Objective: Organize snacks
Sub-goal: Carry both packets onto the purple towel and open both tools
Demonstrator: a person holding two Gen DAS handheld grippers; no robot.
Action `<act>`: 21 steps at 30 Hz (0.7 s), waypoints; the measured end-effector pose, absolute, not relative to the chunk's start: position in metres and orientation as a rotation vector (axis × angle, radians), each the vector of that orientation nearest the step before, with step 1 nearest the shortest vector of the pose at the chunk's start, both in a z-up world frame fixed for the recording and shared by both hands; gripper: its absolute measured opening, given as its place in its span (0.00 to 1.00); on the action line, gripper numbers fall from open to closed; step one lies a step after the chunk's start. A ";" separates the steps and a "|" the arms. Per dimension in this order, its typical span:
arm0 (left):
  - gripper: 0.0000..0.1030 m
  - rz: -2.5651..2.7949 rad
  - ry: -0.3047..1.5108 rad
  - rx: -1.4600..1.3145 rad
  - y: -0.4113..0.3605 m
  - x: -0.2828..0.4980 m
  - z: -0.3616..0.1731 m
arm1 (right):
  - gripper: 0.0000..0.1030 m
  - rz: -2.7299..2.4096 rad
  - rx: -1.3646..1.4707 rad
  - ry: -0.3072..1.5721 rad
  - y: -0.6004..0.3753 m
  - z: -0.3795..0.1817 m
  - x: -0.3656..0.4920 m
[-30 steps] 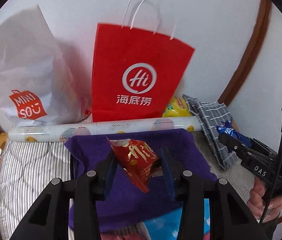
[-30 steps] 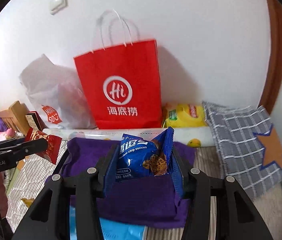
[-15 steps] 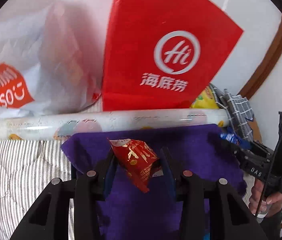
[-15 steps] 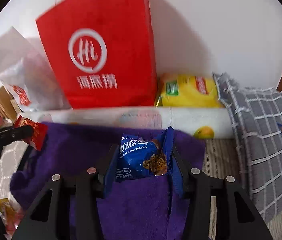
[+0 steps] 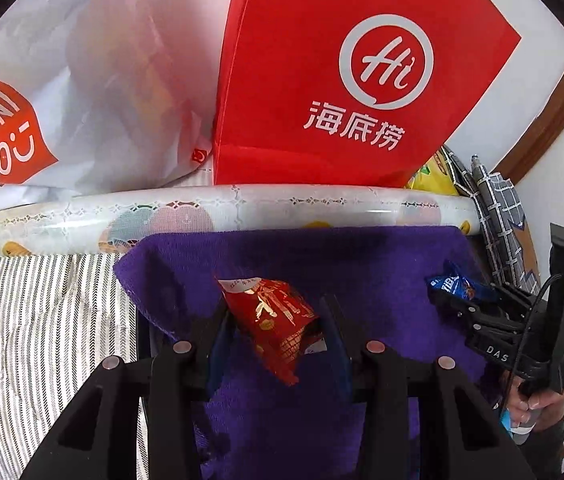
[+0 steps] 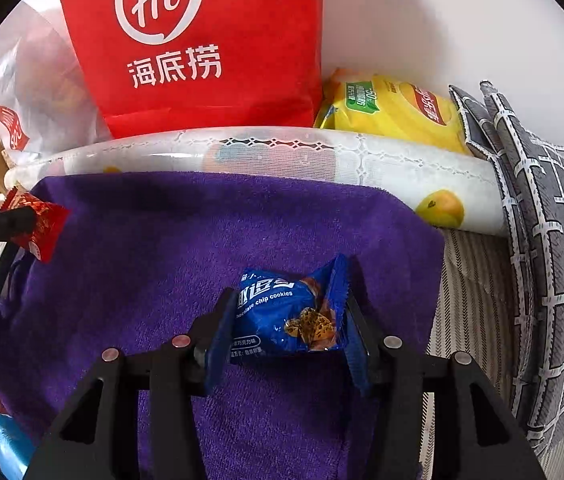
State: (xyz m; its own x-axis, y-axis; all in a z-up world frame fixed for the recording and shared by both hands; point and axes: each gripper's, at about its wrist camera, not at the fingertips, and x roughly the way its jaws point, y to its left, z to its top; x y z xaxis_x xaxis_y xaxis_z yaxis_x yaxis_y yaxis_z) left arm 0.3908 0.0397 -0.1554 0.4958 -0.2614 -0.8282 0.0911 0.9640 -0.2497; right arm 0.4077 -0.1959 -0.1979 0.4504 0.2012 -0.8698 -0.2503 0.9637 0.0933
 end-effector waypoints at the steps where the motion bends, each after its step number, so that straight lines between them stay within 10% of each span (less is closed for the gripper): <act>1: 0.40 -0.213 1.034 -0.182 0.039 0.392 -0.156 | 0.56 0.281 -0.044 1.073 -0.196 -0.198 0.408; 10: 0.41 -0.207 1.060 -0.166 0.038 0.394 -0.157 | 0.69 0.293 -0.023 1.038 -0.202 -0.174 0.404; 21: 0.71 -0.179 1.006 -0.138 0.039 0.384 -0.124 | 0.85 0.173 -0.065 0.919 -0.204 -0.120 0.357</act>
State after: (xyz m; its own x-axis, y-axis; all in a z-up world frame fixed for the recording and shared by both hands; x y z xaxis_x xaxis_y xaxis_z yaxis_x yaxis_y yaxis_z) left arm 0.3838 0.0388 -0.1240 0.5223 -0.2123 -0.8259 0.0849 0.9766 -0.1973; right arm 0.3567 -0.2041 -0.1198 0.5938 0.1216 -0.7954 -0.1767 0.9841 0.0185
